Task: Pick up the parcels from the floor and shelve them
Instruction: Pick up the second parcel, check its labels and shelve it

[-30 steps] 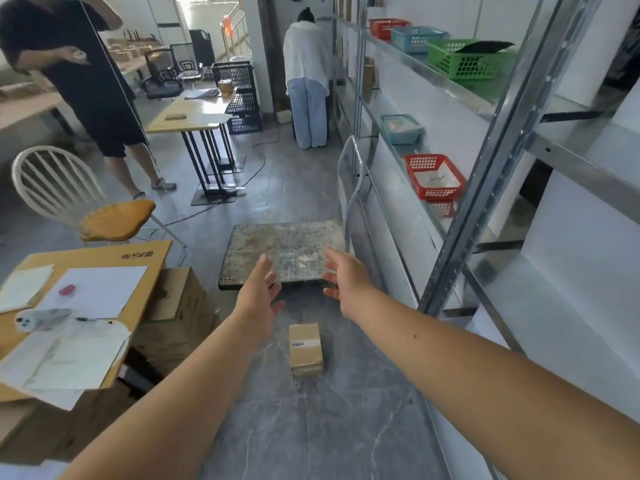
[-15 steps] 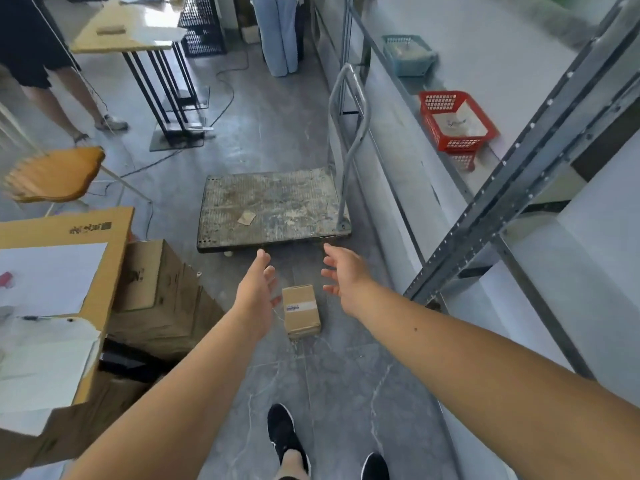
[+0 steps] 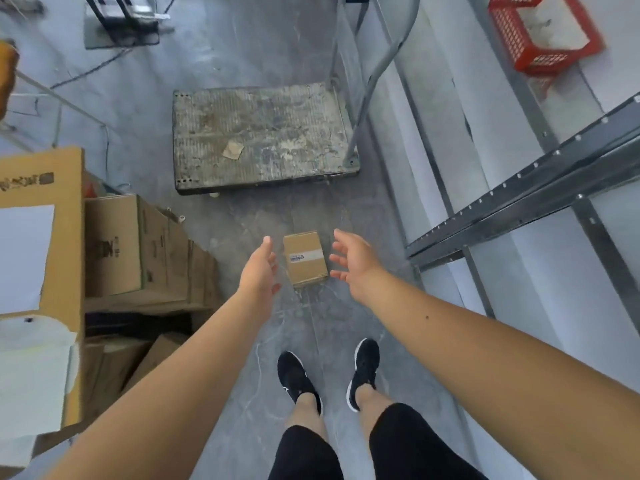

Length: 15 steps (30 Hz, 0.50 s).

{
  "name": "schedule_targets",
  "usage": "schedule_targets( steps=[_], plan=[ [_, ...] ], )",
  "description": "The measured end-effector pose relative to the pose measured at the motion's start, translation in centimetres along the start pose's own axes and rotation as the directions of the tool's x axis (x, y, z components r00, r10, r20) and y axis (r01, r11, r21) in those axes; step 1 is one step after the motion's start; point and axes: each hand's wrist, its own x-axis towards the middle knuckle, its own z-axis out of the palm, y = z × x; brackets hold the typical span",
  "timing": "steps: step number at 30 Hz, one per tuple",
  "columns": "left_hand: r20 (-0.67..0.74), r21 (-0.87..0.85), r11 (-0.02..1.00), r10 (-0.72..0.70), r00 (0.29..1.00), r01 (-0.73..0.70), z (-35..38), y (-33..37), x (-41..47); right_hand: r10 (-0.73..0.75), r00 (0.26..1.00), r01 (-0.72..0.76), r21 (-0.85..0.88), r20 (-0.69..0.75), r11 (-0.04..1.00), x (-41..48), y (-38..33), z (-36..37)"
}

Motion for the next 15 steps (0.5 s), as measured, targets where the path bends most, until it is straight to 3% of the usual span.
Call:
schedule_targets(
  steps=[15],
  plan=[
    [-0.027,0.02,0.981,-0.19,0.981,0.19,6.1,-7.8,15.0,0.082,0.996,-0.083,-0.038,-0.03,0.996,16.5,3.9,-0.8]
  ],
)
